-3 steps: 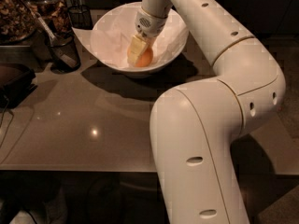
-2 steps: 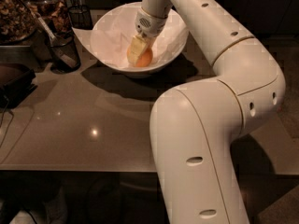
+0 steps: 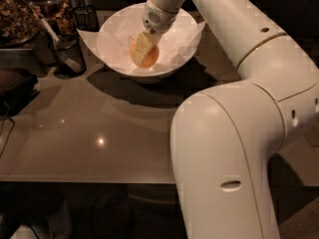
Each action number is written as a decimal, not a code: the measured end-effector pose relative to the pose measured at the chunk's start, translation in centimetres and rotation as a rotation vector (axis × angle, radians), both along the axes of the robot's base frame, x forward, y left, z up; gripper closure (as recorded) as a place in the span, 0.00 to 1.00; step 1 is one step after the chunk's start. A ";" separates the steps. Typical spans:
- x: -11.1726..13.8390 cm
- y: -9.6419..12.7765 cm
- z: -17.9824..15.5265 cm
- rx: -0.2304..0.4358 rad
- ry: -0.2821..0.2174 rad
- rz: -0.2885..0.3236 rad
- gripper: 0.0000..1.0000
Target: Pick orange from white bowl
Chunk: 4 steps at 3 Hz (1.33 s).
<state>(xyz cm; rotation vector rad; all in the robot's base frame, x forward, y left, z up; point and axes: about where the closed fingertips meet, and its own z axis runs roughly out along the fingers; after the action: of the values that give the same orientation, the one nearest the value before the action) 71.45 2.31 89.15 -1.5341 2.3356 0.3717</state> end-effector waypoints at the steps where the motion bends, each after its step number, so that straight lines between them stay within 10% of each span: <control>1: -2.8 0.1 4.3 0.034 -0.082 0.072 1.00; 2: -6.0 0.3 7.9 0.056 -0.158 0.151 1.00; 4: -7.6 0.3 8.5 0.055 -0.156 0.127 1.00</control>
Offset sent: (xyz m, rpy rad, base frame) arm -0.1117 0.0004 0.1224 0.0765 -0.2509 0.2494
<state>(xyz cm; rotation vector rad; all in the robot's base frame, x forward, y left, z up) 63.86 2.59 97.64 -1.6281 2.1004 0.3309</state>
